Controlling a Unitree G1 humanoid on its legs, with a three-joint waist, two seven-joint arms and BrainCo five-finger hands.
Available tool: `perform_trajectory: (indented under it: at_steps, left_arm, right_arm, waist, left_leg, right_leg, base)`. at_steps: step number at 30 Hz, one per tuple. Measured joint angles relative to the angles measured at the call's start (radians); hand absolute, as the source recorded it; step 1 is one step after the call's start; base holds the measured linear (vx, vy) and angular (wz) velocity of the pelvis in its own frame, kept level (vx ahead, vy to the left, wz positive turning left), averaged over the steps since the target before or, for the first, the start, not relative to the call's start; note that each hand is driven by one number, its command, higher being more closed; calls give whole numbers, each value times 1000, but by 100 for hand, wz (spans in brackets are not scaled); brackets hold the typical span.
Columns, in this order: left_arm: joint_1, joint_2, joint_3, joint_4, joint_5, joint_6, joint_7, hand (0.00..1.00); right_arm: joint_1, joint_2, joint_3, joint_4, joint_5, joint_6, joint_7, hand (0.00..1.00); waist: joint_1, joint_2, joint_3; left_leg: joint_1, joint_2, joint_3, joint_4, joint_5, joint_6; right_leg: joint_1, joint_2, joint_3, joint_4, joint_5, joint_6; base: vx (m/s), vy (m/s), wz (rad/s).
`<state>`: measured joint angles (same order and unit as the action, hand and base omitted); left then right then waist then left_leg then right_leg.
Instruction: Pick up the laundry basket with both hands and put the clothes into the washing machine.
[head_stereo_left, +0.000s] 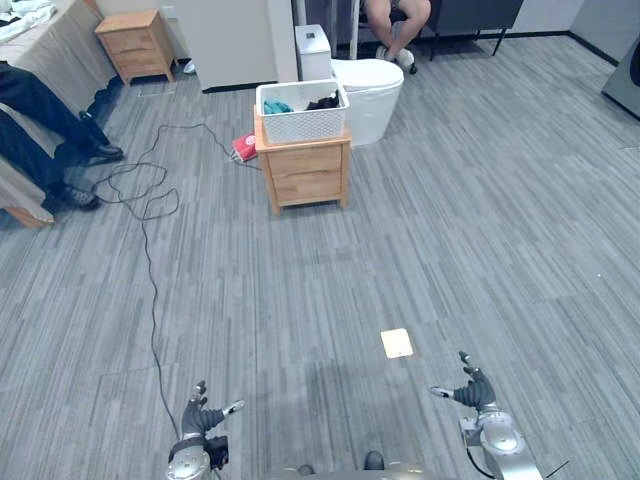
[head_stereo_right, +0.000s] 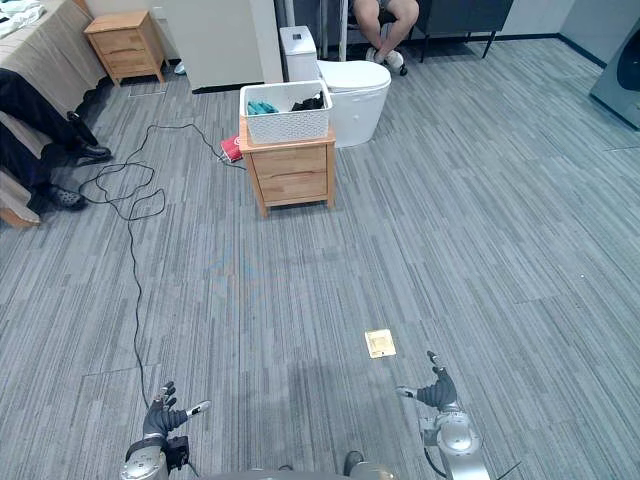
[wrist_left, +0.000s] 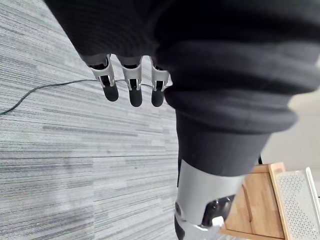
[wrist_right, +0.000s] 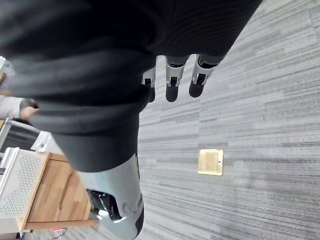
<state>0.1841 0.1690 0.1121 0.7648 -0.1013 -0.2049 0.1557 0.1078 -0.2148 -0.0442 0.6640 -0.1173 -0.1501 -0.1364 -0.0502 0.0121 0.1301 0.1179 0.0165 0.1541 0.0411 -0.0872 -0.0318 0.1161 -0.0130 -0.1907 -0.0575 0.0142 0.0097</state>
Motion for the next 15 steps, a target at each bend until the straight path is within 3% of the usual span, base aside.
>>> perform_trajectory:
  at_steps: [15]
  left_arm:
    - [13,0,-2,0,-4,0,0,0]
  right_arm:
    - [-2,11,-36,0,10,1,-17,0]
  waist:
    - [4,-6,-4]
  left_leg:
    - [-5,-1,-2,-71,29,19]
  right_leg:
    - [-21,11,-7,-41,28,-5]
  base:
    - [-66,-13,-1]
